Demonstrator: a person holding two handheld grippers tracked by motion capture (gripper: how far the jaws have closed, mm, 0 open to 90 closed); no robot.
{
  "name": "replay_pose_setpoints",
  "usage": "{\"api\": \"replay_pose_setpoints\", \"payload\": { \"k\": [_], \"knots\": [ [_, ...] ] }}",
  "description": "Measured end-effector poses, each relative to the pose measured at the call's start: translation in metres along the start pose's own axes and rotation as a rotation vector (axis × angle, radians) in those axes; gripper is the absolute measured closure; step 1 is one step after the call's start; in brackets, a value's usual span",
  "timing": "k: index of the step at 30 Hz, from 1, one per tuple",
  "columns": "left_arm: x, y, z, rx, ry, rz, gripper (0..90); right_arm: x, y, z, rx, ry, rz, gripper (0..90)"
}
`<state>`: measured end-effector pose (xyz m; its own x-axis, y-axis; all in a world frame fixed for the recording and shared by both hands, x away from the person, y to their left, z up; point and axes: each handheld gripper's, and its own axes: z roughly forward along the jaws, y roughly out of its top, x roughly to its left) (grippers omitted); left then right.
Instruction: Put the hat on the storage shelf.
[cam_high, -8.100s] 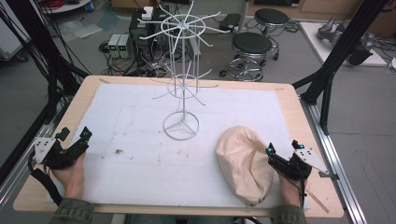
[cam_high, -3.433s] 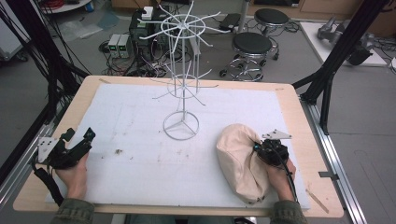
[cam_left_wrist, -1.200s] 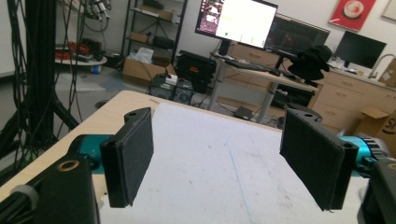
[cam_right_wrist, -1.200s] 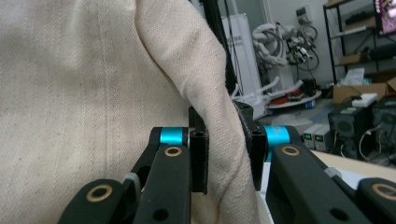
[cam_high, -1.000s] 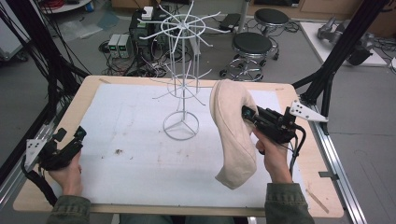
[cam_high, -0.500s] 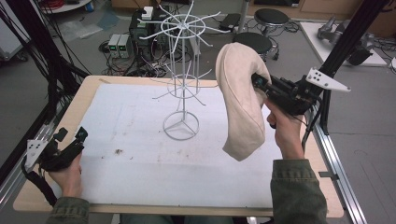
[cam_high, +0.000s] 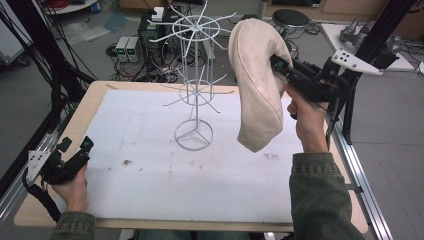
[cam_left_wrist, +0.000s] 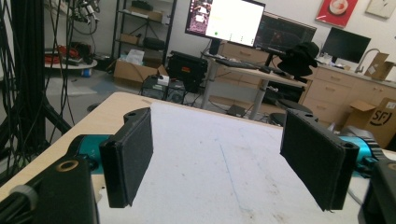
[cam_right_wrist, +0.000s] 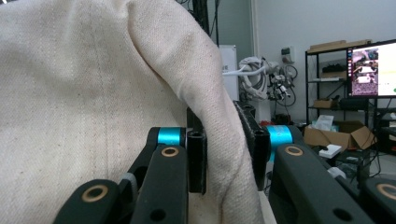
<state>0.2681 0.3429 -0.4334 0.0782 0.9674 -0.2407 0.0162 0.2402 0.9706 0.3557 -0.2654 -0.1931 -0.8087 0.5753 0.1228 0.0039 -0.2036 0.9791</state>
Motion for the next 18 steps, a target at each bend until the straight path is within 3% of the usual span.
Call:
{"api": "replay_pose_setpoints", "payload": {
  "k": [11, 18],
  "knots": [
    [-0.008, 0.000, 0.003, -0.007, -0.018, 0.030, 26.6, -0.008, 0.026, 0.020, -0.009, -0.006, -0.030, 75.9],
    [-0.007, 0.000, 0.003, -0.004, -0.024, 0.016, 26.8, -0.019, 0.035, 0.036, 0.032, -0.039, -0.035, 75.5]
  ]
}}
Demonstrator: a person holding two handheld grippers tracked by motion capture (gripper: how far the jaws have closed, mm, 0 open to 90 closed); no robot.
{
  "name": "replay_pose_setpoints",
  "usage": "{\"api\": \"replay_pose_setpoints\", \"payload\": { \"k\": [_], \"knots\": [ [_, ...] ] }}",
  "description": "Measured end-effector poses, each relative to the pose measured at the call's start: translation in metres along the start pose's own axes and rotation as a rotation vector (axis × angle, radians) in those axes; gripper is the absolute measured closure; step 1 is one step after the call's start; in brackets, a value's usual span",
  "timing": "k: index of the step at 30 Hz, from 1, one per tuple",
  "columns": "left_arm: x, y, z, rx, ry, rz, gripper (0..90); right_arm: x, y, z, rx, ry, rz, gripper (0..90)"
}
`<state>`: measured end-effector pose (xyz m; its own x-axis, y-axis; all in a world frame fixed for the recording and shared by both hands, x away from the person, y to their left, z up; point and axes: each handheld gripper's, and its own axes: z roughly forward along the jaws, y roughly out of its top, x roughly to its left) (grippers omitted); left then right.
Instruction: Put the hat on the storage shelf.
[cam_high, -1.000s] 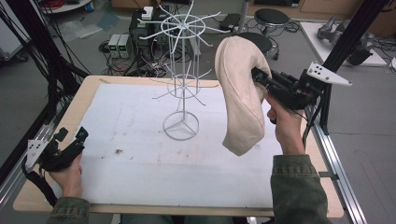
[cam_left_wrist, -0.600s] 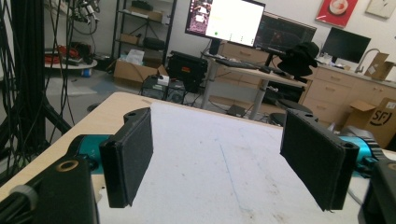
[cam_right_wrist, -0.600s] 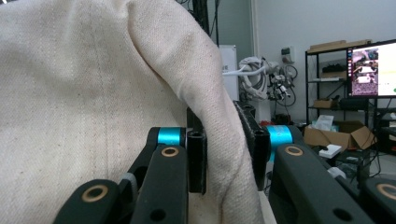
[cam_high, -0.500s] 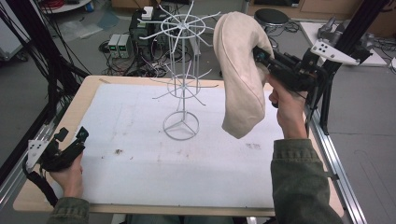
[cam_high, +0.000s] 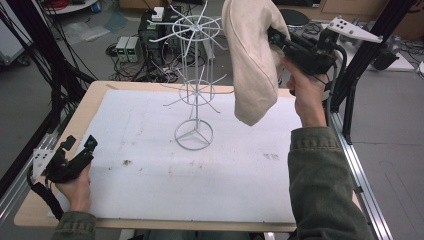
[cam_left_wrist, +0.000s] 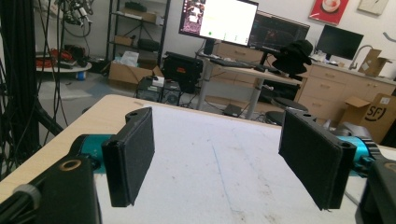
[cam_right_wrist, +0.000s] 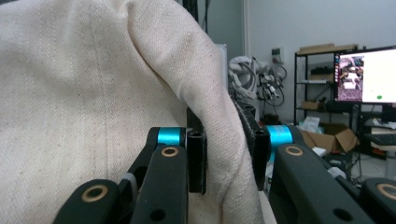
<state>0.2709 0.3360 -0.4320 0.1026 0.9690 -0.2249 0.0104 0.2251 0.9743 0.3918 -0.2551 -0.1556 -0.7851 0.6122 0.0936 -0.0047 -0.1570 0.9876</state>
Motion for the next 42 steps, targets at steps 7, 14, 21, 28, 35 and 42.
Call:
{"api": "replay_pose_setpoints", "payload": {
  "k": [7, 14, 21, 28, 35, 42],
  "knots": [
    [-0.002, -0.001, 0.004, 0.008, -0.010, -0.018, 25.6, -0.005, 0.007, 0.021, 0.015, 0.018, -0.005, 75.2],
    [-0.003, -0.001, 0.003, 0.009, -0.013, -0.011, 25.6, -0.019, 0.010, 0.027, 0.016, -0.020, -0.011, 74.7],
    [-0.001, 0.000, 0.001, -0.014, -0.023, -0.027, 25.6, -0.036, 0.012, 0.031, -0.026, -0.045, 0.016, 74.2],
    [0.000, -0.001, 0.004, -0.003, -0.021, -0.022, 25.6, -0.045, 0.013, 0.048, 0.014, -0.057, 0.029, 72.3],
    [0.002, 0.000, 0.002, -0.011, -0.016, -0.028, 25.7, -0.040, 0.000, 0.070, 0.140, -0.046, 0.001, 70.4],
    [0.004, 0.000, 0.002, -0.007, -0.010, -0.029, 25.7, -0.043, -0.010, 0.069, 0.150, 0.011, 0.028, 67.5]
  ]
}}
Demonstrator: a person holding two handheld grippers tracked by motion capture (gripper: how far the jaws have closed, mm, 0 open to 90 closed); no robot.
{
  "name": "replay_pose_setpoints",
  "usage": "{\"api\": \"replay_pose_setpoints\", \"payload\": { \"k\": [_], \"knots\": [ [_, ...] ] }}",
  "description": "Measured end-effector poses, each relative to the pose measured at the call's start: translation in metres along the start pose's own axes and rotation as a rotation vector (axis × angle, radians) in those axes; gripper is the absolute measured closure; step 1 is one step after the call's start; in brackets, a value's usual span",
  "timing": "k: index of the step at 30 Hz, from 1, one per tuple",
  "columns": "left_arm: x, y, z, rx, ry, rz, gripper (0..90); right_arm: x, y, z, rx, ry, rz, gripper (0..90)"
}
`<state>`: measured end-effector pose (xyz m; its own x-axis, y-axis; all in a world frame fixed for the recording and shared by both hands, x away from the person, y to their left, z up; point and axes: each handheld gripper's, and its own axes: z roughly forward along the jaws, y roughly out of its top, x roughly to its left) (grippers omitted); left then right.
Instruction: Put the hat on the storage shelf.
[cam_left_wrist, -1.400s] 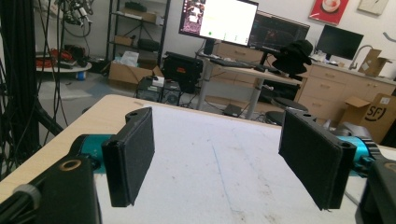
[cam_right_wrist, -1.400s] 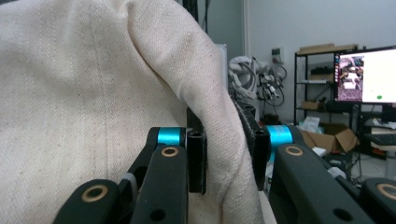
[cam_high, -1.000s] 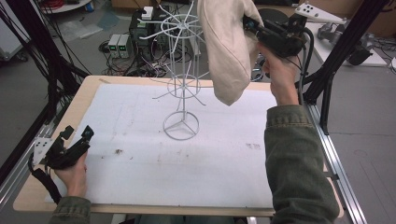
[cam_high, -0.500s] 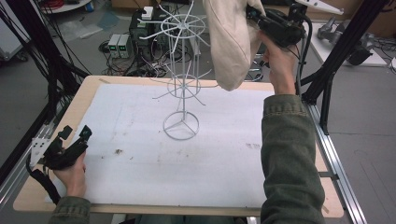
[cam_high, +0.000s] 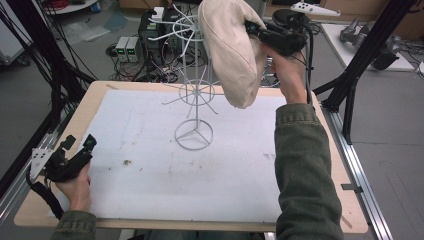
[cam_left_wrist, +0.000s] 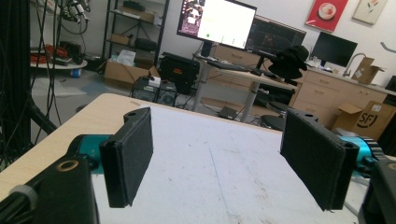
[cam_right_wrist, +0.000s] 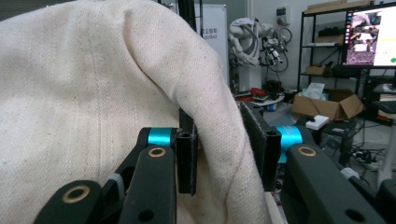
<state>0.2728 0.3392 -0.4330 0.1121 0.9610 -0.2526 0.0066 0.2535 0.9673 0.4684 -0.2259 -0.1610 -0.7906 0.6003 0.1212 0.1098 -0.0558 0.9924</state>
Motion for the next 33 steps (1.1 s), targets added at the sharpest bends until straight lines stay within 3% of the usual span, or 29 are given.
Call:
{"api": "replay_pose_setpoints", "payload": {
  "k": [8, 12, 17, 19, 21, 22, 25, 33],
  "knots": [
    [-0.006, -0.001, 0.002, -0.003, -0.011, 0.021, 25.8, -0.001, -0.001, -0.003, 0.002, 0.029, 0.021, 58.0],
    [-0.005, -0.001, 0.001, 0.002, -0.003, 0.021, 26.0, -0.001, -0.002, -0.006, -0.005, -0.004, 0.051, 35.2],
    [-0.003, 0.000, 0.000, -0.003, 0.009, 0.014, 26.0, 0.001, -0.011, -0.013, -0.043, -0.043, 0.054, 26.8],
    [-0.003, -0.001, 0.000, 0.000, 0.006, 0.016, 26.0, -0.002, -0.015, -0.016, -0.039, -0.044, 0.084, 19.8],
    [-0.005, -0.001, 0.001, 0.002, 0.003, 0.017, 26.0, -0.007, -0.018, -0.019, -0.030, 0.005, 0.136, 18.8],
    [-0.006, -0.002, 0.002, 0.001, 0.000, 0.020, 26.0, -0.007, -0.018, -0.020, -0.024, 0.008, 0.133, 18.7],
    [-0.007, -0.002, 0.002, 0.002, -0.002, 0.018, 26.0, -0.003, -0.019, -0.025, -0.072, 0.009, 0.128, 19.1],
    [-0.006, -0.002, 0.003, -0.004, -0.005, 0.012, 26.0, -0.007, -0.025, -0.037, -0.115, -0.023, 0.140, 19.0]
  ]
}}
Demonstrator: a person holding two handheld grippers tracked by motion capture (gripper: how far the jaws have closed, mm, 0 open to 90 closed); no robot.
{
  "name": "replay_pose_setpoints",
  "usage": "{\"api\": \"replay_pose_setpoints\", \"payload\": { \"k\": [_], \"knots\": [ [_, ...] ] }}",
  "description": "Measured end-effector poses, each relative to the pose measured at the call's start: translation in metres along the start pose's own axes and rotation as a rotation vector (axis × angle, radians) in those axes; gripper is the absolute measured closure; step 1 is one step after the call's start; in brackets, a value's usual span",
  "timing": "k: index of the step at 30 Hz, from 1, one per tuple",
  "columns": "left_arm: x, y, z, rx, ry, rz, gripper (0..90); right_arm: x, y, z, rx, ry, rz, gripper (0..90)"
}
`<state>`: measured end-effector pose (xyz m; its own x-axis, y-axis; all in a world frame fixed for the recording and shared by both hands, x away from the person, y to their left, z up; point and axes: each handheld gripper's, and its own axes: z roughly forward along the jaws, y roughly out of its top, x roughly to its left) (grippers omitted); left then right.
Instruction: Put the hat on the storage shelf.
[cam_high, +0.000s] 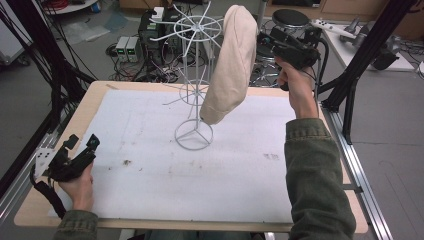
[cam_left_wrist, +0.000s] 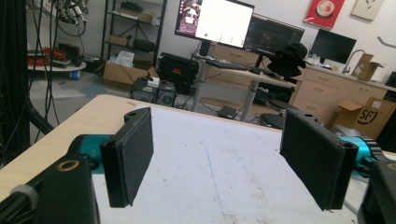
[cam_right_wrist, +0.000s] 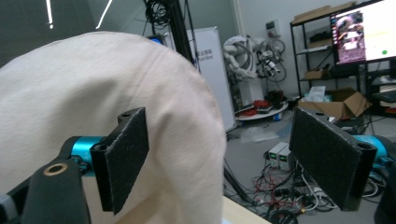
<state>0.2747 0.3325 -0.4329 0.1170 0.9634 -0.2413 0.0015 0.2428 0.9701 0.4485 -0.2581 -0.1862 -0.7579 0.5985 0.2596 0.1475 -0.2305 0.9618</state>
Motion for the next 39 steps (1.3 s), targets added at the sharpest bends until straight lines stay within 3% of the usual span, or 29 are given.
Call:
{"api": "replay_pose_setpoints", "payload": {
  "k": [5, 7, 10, 13, 15, 17, 19, 28, 31, 36, 39],
  "knots": [
    [0.000, 0.000, 0.000, -0.001, 0.000, 0.001, 26.0, -0.003, -0.002, -0.008, -0.008, -0.039, 0.000, 16.9],
    [0.000, 0.000, 0.000, -0.001, 0.000, 0.002, 26.0, 0.002, -0.001, -0.012, 0.001, -0.107, -0.040, 15.5],
    [0.001, 0.000, 0.000, 0.000, 0.000, 0.000, 26.0, 0.013, -0.005, -0.022, -0.050, -0.183, -0.100, 14.0],
    [0.001, 0.001, -0.001, -0.005, -0.003, -0.006, 26.0, 0.021, -0.006, -0.030, 0.023, -0.246, -0.105, 11.1],
    [0.002, 0.001, -0.001, -0.003, -0.006, -0.008, 26.0, 0.029, -0.007, -0.035, 0.040, -0.279, -0.121, 10.6],
    [0.002, 0.000, 0.000, -0.002, -0.007, -0.014, 26.0, 0.040, -0.014, -0.043, -0.020, -0.327, -0.182, 10.6],
    [0.002, 0.000, 0.001, -0.005, -0.006, -0.022, 26.0, 0.049, -0.019, -0.050, -0.006, -0.340, -0.207, 10.6],
    [0.005, 0.000, 0.003, -0.022, 0.001, -0.056, 26.0, 0.067, -0.045, -0.079, 0.075, -0.397, -0.219, 10.6],
    [0.006, 0.000, 0.003, -0.017, 0.000, -0.070, 26.0, 0.073, -0.055, -0.088, 0.098, -0.450, -0.274, 10.6],
    [0.004, 0.000, 0.003, -0.011, 0.000, -0.055, 26.0, 0.074, -0.075, -0.102, 0.128, -0.488, -0.264, 10.6],
    [0.003, -0.001, 0.002, 0.006, -0.002, -0.053, 25.9, 0.073, -0.088, -0.111, 0.142, -0.551, -0.270, 10.6]
  ]
}}
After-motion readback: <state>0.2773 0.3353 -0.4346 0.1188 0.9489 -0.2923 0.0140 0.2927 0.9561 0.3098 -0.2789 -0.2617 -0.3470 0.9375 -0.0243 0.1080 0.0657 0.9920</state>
